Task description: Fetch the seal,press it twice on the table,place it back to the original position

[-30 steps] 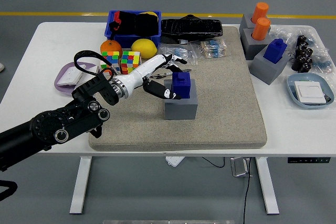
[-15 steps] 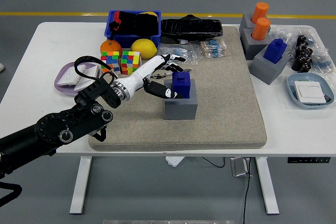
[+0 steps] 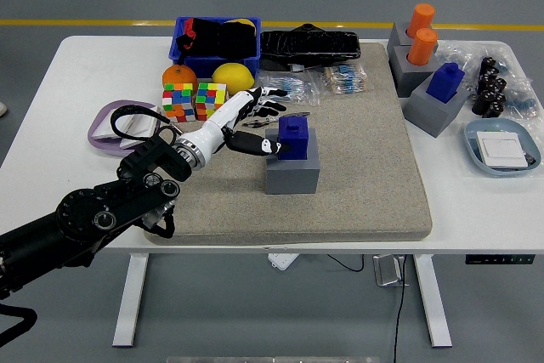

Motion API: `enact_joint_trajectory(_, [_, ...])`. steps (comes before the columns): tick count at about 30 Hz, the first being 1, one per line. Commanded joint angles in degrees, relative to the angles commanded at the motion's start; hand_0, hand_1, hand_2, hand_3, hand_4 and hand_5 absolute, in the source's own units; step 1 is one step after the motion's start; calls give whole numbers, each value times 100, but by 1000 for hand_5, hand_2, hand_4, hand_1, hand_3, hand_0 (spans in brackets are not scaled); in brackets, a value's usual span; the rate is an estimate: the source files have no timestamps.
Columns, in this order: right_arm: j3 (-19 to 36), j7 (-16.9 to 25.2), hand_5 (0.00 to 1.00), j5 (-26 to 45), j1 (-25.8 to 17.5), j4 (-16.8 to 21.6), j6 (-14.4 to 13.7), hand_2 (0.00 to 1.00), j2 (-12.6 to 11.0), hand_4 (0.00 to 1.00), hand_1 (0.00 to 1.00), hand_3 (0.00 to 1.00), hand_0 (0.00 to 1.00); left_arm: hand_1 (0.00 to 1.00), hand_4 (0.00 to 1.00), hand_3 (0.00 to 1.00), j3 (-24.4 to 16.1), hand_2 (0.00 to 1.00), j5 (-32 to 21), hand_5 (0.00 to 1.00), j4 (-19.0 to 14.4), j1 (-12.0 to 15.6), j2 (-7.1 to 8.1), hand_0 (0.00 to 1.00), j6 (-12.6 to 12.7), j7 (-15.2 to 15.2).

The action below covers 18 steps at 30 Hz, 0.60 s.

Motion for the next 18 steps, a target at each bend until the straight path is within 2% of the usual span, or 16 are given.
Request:
enact_joint_trajectory(7, [-3,2,529,-4,-9,3,2,784,7,853,781,754,847,719,930,851,-20,704,-589,2,-73,153,-4,766,-74,-93])
enact_joint_trajectory(18, [-76,3,528,7,-21,8,10,784,18,853,782,754,847,708,930,838,-6,677,-588,2,-116,346,-60,780,-41,-639])
